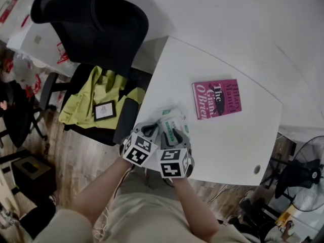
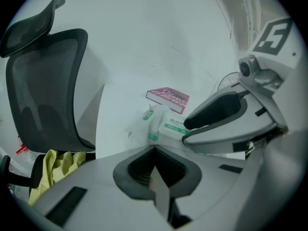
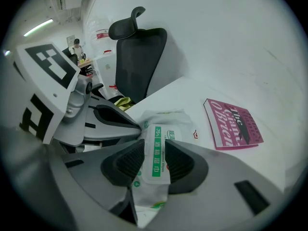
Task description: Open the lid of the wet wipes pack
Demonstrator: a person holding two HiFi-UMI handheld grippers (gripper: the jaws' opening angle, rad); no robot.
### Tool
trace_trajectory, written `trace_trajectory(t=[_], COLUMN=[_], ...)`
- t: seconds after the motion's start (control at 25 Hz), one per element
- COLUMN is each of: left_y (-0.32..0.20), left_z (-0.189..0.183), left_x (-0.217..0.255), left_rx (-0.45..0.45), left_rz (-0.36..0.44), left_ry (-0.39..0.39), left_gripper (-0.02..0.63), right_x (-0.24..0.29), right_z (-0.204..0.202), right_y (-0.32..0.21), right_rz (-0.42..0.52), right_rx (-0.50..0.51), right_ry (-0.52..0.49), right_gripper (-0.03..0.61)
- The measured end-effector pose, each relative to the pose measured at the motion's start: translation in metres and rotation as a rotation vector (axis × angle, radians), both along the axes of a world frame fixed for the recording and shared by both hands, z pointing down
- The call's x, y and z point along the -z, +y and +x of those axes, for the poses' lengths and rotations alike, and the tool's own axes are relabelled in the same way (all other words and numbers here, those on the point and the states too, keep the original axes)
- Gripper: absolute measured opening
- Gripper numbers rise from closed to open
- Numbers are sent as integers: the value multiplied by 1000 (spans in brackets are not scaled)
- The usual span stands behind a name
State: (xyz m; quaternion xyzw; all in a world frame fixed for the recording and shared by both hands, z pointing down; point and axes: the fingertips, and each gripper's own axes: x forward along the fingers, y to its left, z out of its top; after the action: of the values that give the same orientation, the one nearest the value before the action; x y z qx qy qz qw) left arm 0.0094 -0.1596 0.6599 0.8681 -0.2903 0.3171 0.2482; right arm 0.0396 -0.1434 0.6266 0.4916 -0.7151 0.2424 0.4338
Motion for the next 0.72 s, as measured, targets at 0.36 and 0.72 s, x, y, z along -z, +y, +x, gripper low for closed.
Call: trace_trajectory(t=[0.36,0.72], left_y=[-2,-2], left_z=[0,-2], left_x=[0,0], left_rx=[-4,-8], left_rz=[1,-15], left_ry=[6,13], left_gripper=[21,21], right_x=[-5,-8], right_z=[-4,2], right_y=[2,-3], right_rz=[17,19], right_rx=[80,44], right_ry=[68,100], right_gripper=[158,212])
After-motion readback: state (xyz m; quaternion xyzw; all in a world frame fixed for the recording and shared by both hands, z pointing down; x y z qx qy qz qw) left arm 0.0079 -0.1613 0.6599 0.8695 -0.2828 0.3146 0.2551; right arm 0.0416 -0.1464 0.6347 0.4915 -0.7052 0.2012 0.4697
